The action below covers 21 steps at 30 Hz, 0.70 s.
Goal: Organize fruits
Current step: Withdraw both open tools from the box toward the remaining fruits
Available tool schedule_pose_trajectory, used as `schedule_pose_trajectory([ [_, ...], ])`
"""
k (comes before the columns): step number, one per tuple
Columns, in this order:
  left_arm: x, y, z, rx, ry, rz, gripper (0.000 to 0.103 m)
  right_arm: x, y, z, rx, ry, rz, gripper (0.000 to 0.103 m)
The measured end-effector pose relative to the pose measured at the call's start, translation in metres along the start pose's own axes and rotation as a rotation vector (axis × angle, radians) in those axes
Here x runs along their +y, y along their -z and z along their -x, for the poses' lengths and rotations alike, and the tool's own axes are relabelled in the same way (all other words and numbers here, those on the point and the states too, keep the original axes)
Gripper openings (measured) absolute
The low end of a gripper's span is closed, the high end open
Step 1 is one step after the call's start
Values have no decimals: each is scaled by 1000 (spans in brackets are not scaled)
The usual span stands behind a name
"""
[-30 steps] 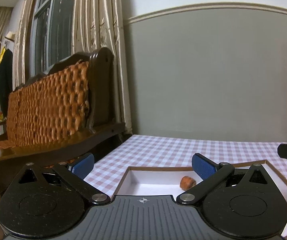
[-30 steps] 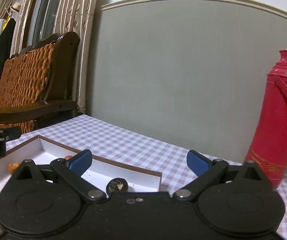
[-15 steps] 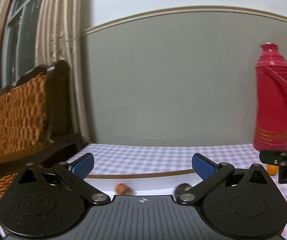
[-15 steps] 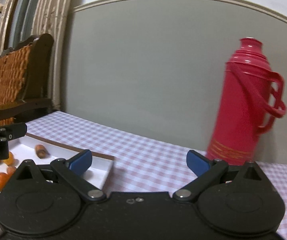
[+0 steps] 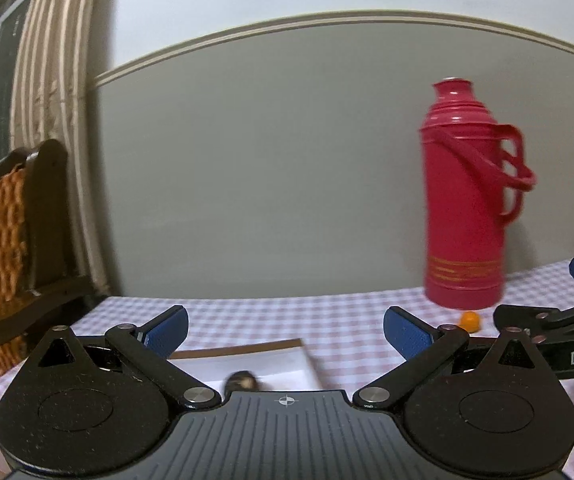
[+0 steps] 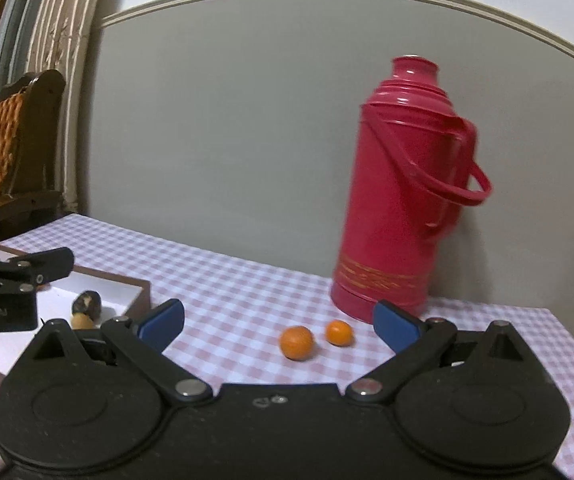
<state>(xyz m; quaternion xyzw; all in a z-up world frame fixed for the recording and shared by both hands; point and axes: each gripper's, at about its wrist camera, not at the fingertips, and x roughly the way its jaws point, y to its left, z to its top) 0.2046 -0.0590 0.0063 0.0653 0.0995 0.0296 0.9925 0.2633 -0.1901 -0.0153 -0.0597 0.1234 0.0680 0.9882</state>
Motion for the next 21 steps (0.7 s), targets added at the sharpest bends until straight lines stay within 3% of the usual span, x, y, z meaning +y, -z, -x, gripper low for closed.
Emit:
schedule_pose_trajectory([
  [11,-53,-1,19,-12,73,-49,103,-44,17,30,6,71,-37,95],
  [21,-97,8,4,22,124,-72,103,-81,31,29,42,130,-67,89],
])
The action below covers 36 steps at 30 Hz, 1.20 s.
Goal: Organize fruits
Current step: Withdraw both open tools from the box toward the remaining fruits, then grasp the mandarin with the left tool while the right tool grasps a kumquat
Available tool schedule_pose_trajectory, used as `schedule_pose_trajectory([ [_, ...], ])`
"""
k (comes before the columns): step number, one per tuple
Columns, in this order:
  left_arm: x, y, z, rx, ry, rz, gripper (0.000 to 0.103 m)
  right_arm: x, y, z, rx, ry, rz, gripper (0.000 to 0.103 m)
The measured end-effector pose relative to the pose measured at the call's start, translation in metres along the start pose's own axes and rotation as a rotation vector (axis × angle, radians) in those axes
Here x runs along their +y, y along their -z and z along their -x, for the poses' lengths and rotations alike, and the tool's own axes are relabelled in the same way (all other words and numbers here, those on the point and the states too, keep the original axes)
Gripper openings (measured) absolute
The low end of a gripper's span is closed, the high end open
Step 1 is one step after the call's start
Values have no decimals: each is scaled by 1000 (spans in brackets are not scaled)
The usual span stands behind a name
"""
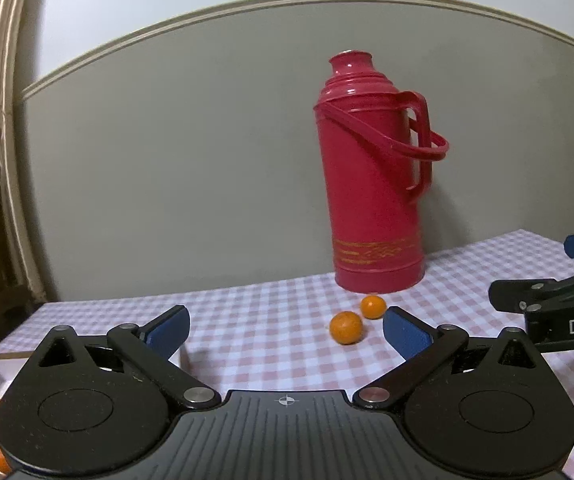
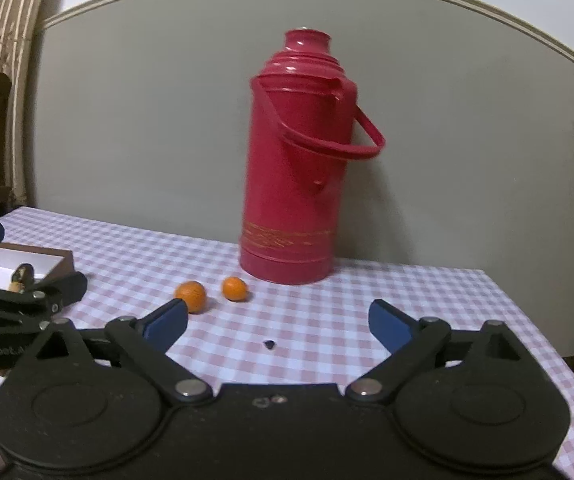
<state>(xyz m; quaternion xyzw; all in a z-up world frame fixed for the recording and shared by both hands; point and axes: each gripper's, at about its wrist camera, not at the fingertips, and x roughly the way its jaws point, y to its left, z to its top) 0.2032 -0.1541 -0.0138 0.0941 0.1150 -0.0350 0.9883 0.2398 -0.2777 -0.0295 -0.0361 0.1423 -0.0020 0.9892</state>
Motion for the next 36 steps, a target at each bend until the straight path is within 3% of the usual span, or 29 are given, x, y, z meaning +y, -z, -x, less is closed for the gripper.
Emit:
schedule_pose_trajectory([
  [2,-7,0,-7,6,2,-4,102,-6,0,-4,3,4,-2,86],
  [4,-13,1,-15,17,8,-12,92,-13,-1,-10,12,9,-4,73],
  [5,-16,1,-20,30,12,-16,84,-16,-2,-14,18,4,-13,73],
  [7,-23,4,-33,59,17,-22,84,-21,-3,-21,27,-3,-20,70],
  [14,-41,12,-79,120,21,-16,84,-31,4,-56,74,1,-27,70],
  [23,-43,13,-132,219,24,25,73,-33,8,-109,116,-18,-27,70],
  [29,-46,13,-165,315,69,44,59,-20,10,-137,138,-42,-30,70],
  [31,-44,14,-171,321,80,49,59,-17,9,-143,142,-47,-31,70],
  [36,-23,16,-184,327,25,65,59,-8,5,-157,156,-79,-18,70],
])
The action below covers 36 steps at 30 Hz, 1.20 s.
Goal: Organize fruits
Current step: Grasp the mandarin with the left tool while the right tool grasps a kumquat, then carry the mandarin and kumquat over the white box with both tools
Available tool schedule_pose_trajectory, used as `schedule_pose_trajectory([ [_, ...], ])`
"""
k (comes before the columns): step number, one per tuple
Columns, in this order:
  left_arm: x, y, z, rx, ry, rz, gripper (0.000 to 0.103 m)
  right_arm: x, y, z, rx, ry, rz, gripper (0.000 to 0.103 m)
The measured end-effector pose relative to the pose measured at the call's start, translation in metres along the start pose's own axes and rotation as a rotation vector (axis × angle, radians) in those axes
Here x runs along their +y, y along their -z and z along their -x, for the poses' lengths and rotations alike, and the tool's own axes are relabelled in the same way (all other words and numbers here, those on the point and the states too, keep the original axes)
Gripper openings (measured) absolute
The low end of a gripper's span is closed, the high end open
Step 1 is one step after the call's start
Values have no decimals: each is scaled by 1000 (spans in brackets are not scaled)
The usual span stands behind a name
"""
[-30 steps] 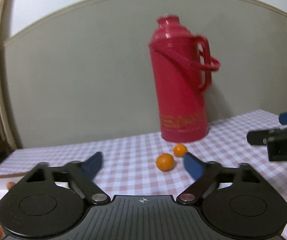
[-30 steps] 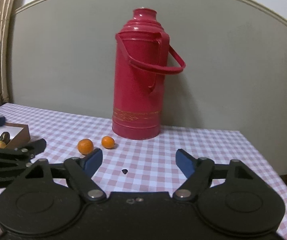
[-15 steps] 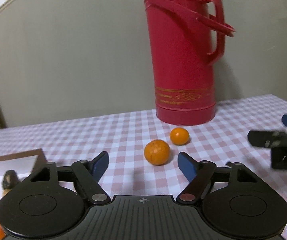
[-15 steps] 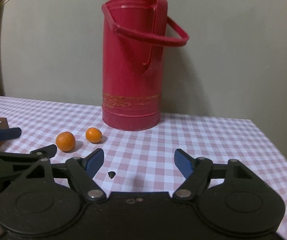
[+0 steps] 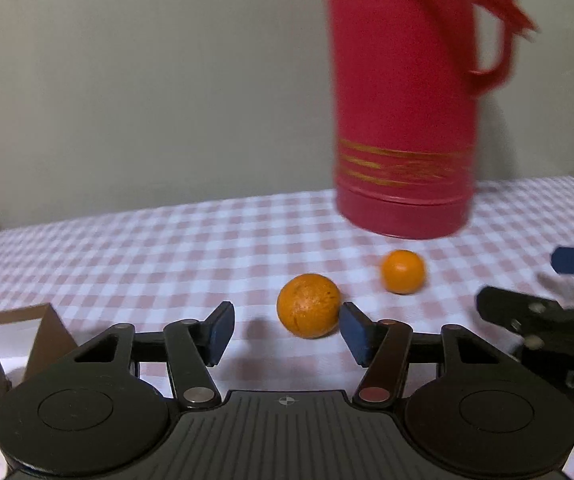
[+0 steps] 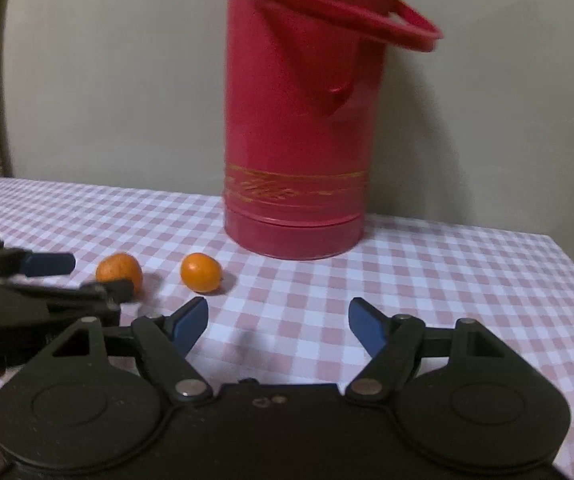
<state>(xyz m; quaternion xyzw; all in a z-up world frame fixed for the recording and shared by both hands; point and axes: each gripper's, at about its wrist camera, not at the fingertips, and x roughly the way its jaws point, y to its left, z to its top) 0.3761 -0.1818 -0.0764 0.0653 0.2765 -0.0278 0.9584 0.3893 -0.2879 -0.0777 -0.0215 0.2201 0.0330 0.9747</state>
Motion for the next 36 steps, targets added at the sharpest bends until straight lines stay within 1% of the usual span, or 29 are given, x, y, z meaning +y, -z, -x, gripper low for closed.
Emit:
schedule_pose_trajectory([
  [3,12,-2,-7,5,-10,16,59,10,-3,-10,10,-26,11,70],
  [6,16,-5,-12,6,-12,10,59,21,-9,-21,21,-53,31,70],
  [8,20,-7,-17,4,-29,13,59,28,-14,-29,28,-65,37,65],
  [11,27,-12,-27,17,-16,35,59,31,-21,-45,52,-90,36,61],
  [13,27,-14,-32,23,-12,40,59,33,-24,-53,64,-101,39,50],
  [14,26,-16,-34,22,-18,38,59,33,-25,-57,74,-107,41,47],
  [15,23,-16,-37,25,-26,30,58,33,-25,-60,87,-117,41,40],
  [16,21,-17,-38,26,-20,24,54,33,-26,-63,100,-128,41,31],
  [17,19,-17,-39,35,-13,17,40,33,-26,-65,113,-136,44,28],
  [18,18,-17,-41,41,-8,17,38,34,-26,-65,121,-132,53,26],
  [19,17,-17,-41,40,-10,14,38,36,-25,-65,119,-131,61,24],
  [23,20,-14,-35,28,7,31,37,36,-23,-62,119,-130,51,23],
  [26,23,-8,-23,16,7,37,37,35,-21,-57,118,-125,48,23],
  [30,28,1,-3,17,13,40,37,30,-16,-41,116,-108,22,23],
  [36,31,15,35,-5,21,28,37,27,-11,-10,113,-86,14,24],
])
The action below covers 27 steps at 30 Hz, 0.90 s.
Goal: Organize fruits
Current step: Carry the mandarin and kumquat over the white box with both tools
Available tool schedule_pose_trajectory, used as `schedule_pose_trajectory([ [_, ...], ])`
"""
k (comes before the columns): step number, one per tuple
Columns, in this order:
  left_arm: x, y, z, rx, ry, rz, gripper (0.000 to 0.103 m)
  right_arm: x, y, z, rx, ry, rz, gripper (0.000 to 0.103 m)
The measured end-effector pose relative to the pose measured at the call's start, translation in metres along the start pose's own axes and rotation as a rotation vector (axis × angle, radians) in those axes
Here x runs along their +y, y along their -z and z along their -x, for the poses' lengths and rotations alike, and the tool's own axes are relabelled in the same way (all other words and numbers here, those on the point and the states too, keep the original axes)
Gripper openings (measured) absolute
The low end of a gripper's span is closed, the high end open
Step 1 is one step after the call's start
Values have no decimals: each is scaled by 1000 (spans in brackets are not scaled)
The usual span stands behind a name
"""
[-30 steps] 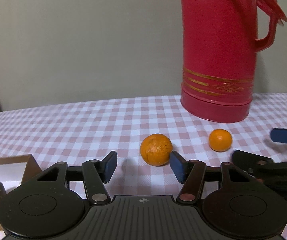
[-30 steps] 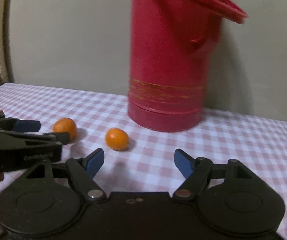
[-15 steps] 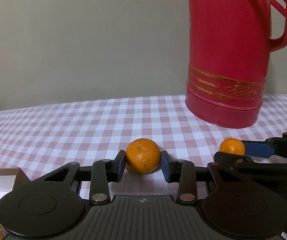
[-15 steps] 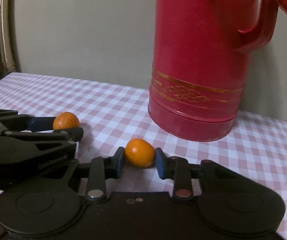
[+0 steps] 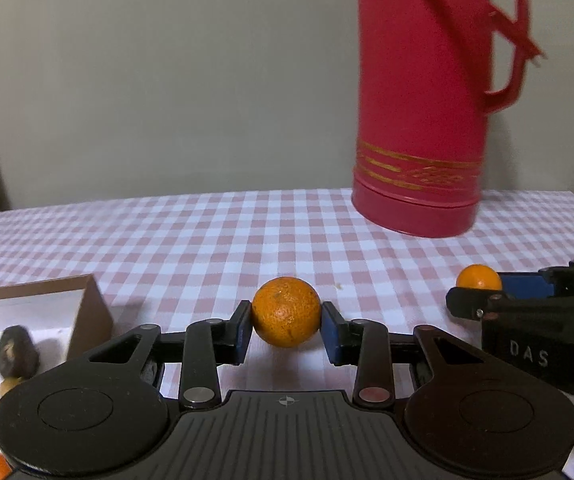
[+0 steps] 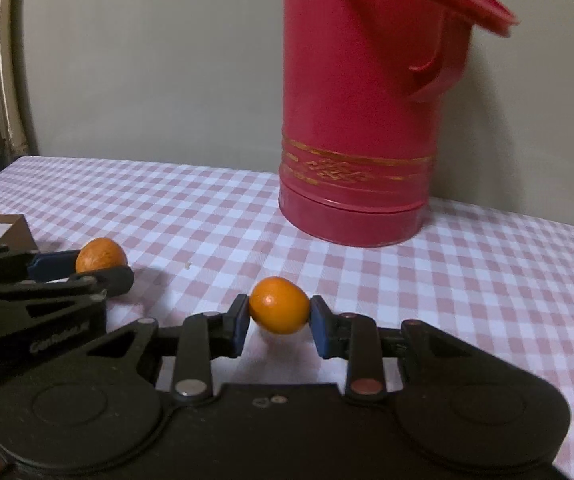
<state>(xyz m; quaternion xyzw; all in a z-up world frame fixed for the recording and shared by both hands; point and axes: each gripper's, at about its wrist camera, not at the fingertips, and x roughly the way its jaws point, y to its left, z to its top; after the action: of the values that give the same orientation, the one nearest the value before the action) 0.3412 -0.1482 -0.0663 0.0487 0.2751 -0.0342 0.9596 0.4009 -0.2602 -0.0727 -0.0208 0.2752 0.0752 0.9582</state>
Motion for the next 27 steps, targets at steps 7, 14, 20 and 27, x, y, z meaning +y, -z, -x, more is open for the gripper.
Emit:
schedule_pose_trajectory([
  [7,-1,15,44,-20,16,-5,37,9,11,34,-6,14,12,24],
  [14,0,28,79,-48,22,-11,37,14,20,80,-45,34,17,24],
  [20,-3,36,113,-80,29,-26,37,19,33,117,-70,42,19,24],
  [27,3,50,146,-105,27,-24,37,31,49,158,-112,46,5,24],
])
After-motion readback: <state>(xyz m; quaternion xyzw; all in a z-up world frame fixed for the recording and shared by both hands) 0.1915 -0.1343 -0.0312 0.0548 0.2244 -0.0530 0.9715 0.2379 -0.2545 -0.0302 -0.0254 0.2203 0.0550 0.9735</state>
